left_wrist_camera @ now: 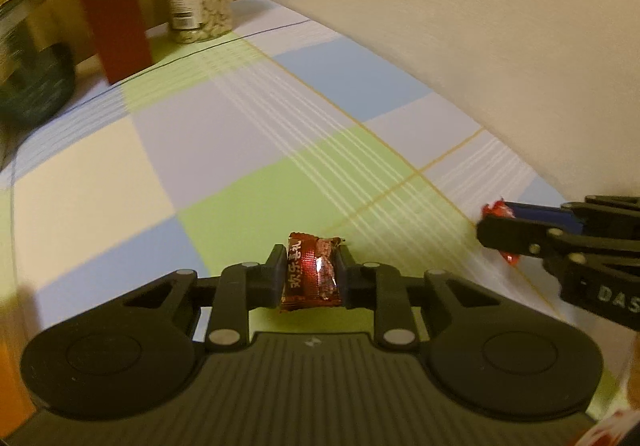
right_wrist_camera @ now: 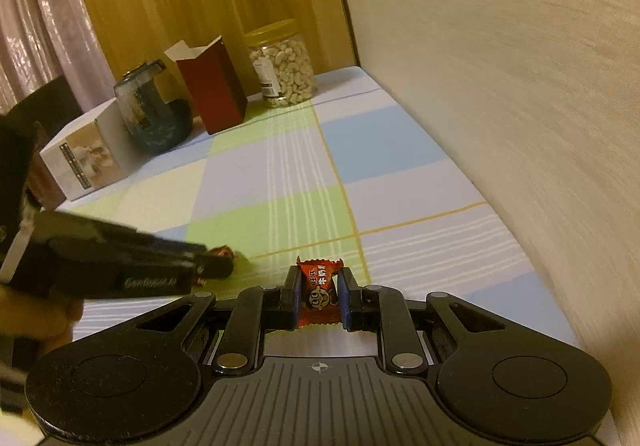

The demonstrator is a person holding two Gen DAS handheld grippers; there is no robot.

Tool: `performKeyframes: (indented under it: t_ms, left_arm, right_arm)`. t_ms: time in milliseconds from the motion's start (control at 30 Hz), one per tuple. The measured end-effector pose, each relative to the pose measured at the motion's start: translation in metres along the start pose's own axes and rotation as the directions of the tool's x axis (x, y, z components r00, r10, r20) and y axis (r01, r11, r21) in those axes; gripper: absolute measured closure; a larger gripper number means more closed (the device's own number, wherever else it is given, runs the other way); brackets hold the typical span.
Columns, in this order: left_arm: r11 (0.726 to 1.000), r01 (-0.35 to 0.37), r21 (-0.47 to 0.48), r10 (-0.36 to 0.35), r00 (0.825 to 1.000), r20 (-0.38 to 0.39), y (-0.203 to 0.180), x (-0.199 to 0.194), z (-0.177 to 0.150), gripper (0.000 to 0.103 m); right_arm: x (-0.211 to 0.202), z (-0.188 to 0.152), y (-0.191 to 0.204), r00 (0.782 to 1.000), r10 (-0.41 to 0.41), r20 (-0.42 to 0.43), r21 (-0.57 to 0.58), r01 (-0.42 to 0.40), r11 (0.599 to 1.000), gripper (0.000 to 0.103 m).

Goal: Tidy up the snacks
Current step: 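Carry both dark-red candies over the orange tray with both grippers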

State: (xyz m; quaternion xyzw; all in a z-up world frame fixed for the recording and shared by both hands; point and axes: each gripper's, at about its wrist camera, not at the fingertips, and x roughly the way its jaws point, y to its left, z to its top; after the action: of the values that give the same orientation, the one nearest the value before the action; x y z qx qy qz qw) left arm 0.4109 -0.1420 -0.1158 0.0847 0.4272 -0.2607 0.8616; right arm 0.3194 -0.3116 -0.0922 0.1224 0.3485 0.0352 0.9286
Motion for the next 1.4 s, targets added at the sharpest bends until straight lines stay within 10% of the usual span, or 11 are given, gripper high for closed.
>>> performKeyframes:
  t_ms: [767, 1400]
  left_arm:
    - [0.966, -0.076, -0.248, 0.122, 0.977, 0.175, -0.015, -0.242, -0.113, 0.080]
    - [0.901, -0.222, -0.372, 0.294, 0.944, 0.149, 0.025, -0.333, -0.205, 0.080]
  right_arm:
    - [-0.163, -0.034, 0.122, 0.995, 0.099, 0.002, -0.007, -0.099, 0.995, 0.084]
    - [-0.183, -0.088, 0.232, 0.973, 0.216, -0.077, -0.154, -0.226, 0.962, 0.084]
